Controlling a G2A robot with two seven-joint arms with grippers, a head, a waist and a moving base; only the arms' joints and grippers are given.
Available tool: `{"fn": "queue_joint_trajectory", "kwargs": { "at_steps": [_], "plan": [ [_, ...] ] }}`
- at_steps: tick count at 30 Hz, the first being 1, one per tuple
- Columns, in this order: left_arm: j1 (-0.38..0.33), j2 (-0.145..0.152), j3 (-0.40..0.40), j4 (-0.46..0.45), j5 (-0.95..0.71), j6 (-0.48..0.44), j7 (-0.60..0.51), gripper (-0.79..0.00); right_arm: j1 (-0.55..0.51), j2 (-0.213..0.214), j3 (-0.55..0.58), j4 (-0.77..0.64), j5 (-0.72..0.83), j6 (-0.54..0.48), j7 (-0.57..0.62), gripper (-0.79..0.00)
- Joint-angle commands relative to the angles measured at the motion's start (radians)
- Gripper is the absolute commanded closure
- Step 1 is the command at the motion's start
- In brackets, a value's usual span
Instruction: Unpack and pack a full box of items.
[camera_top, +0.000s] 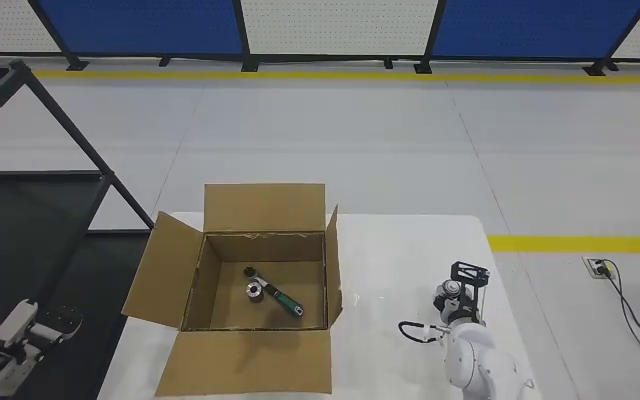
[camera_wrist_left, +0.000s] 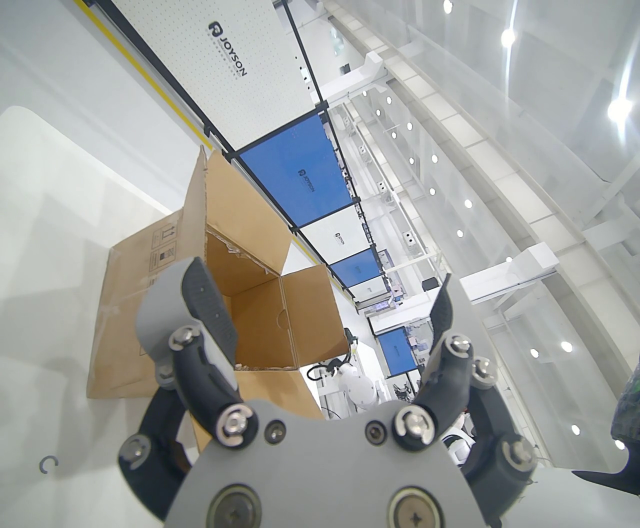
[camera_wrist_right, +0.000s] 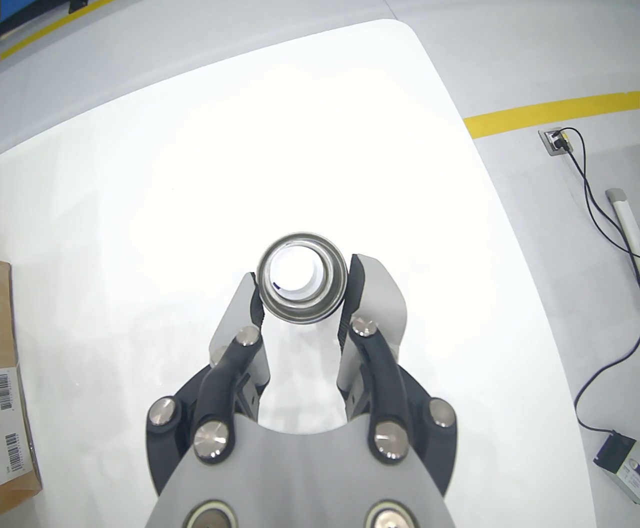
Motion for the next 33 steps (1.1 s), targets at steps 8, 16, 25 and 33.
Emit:
{"fn": "queue_joint_trajectory", "kwargs": {
  "at_steps": [8,16,25,33],
  "plan": [
    [0.000,0.000,0.000,0.000,0.000,0.000,0.000,-0.785,-0.022,0.002,-0.005,-0.150,0.032,-0.013,-0.001,-0.785],
    [0.000,0.000,0.000,0.000,0.000,0.000,0.000,-0.785,-0.020,0.004,-0.059,-0.356,0.038,-0.087,0.040,-0.785],
    [-0.002,-0.002,-0.012,0.009,-0.010,0.000,0.020,-0.785,0.107,-0.004,-0.293,-0.516,0.122,-0.276,0.131,-0.785],
    [0.020,-0.009,-0.062,0.055,-0.052,-0.012,0.029,-0.785,0.412,-0.049,-0.563,-0.279,0.175,-0.267,0.294,-0.785]
  ]
}}
